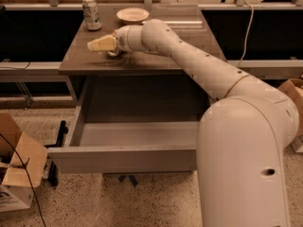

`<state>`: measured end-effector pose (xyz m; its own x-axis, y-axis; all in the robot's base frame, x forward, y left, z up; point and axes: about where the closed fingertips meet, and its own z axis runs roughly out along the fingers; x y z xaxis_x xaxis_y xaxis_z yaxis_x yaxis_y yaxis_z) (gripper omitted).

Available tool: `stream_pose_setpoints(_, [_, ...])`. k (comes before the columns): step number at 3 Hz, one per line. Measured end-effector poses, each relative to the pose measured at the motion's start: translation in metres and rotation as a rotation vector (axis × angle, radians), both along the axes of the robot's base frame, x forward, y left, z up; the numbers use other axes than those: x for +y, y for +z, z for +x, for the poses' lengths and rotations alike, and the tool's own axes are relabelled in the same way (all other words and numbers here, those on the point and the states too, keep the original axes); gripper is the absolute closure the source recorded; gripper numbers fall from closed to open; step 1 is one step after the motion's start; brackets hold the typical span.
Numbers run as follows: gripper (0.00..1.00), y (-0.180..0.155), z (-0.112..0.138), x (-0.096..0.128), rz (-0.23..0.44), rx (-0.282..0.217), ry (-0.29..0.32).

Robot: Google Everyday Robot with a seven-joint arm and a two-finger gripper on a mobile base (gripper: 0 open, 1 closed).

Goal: Place orange can into top drawer

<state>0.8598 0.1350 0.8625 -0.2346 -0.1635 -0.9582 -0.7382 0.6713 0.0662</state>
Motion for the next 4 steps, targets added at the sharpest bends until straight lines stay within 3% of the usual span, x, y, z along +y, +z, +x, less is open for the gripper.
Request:
stream_pose_setpoints(1, [0.00, -0.006, 0.014, -0.003, -0.015, 0.000, -0.031])
stream_pose_setpoints(2, [0.18, -0.010, 0.021, -0.006, -0.025, 0.004, -0.049])
stream_pose_setpoints(4, [0.81, -0.001, 0.013, -0.022, -0.044, -0.016, -0.067])
